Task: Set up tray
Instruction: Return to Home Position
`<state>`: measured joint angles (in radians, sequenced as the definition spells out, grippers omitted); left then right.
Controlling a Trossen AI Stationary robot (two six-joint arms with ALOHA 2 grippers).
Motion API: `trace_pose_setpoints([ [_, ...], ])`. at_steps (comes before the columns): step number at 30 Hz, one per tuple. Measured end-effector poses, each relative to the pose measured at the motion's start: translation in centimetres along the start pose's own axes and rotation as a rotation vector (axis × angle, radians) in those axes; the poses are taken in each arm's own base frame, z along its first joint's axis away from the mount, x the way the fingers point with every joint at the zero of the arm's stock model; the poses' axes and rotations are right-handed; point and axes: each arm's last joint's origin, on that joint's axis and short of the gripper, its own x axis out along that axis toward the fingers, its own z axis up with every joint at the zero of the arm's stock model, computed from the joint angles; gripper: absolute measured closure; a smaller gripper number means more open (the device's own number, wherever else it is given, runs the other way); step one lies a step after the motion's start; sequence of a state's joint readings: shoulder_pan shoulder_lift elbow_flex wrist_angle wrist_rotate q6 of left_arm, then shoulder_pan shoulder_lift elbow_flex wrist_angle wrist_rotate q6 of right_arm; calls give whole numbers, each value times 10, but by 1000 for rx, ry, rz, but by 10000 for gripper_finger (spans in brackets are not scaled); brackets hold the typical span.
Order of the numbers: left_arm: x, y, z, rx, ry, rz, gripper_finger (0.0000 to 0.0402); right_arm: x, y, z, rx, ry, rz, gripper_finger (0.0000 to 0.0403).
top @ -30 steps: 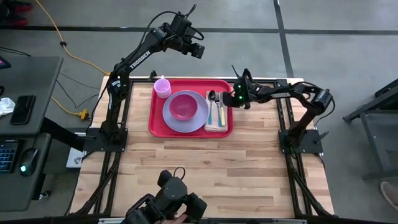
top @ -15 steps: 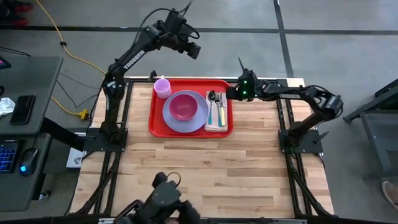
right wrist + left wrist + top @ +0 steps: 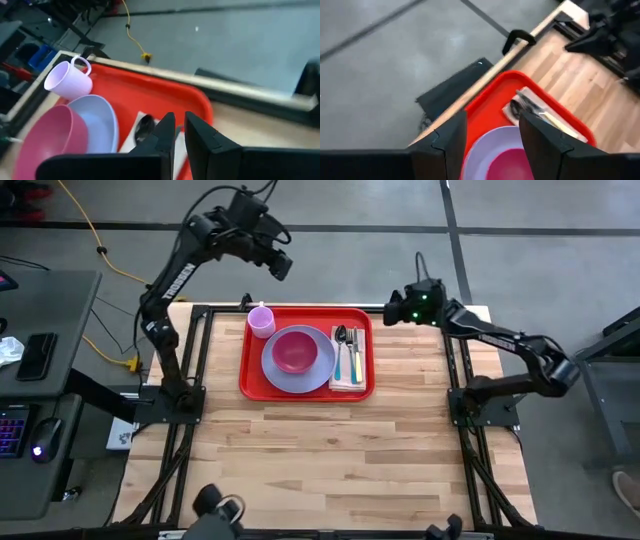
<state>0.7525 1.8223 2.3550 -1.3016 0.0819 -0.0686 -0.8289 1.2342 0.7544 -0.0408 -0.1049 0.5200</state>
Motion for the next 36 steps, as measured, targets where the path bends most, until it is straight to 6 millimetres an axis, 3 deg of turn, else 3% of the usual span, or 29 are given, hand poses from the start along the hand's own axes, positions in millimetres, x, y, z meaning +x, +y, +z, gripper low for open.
trace_pose_setpoints([
  [6, -32, -2, -7, 22, -21, 7, 190, -26, -2, 15, -133, -105, 1, 378],
  [16, -81, -5, -21, 65, -81, -12, 190, -76, -12, 29, -52, -234, -28, 382],
  [22, -105, -8, -30, 110, -121, -44, 190, -103, -15, 27, -110, -235, 4, 382],
  [31, -105, -8, -64, 123, -167, -131, 190, -137, -13, 22, -230, -274, 64, 383],
  [36, -98, -6, -104, 82, -255, -169, 190, -148, -17, 15, -228, -258, 25, 383],
])
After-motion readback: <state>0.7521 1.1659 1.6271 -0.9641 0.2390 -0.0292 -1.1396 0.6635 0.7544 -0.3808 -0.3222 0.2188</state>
